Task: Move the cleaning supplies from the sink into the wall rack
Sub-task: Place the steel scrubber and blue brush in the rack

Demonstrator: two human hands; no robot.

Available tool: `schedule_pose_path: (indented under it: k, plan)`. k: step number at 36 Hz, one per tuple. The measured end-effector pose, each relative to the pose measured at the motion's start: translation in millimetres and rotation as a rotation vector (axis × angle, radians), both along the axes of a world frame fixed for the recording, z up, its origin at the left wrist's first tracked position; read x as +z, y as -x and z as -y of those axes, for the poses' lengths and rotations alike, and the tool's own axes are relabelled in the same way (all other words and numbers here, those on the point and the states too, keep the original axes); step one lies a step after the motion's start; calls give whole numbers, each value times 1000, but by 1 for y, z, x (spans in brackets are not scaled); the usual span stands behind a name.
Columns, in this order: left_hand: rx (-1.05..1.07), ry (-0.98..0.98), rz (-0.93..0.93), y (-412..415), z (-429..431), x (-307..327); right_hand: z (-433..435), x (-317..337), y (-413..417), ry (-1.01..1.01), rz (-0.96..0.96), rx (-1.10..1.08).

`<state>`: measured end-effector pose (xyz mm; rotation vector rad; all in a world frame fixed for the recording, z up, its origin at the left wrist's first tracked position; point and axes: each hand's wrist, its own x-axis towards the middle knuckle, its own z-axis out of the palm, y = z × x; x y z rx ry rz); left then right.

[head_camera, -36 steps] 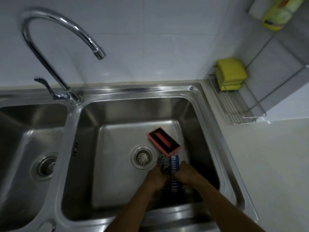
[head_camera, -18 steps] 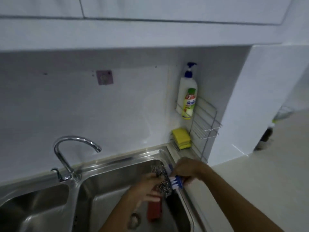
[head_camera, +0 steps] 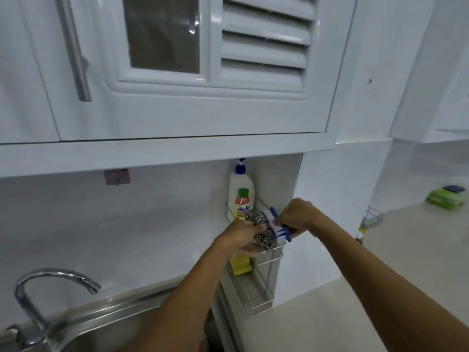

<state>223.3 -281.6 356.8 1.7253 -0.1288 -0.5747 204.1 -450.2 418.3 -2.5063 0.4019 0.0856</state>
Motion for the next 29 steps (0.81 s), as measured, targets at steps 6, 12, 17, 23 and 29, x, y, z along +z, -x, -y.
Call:
schedule_pose_path:
  k: [6,12,17,23,29]
  plan:
    - [43,-239,92,-21,19,-27,8,-29,-21,187,23,33]
    - [88,-398,237,-38,21,-38,-3,-51,-37,284,130,55]
    - [69,-514,365,-43,24,-47,-9,-65,-48,408,199,62]
    - [-50,-499,312,-50,19,-48,-11,-71,-52,531,222,109]
    - [-161,-566,371,-55,14,-46,-16,-73,-51,536,229,149]
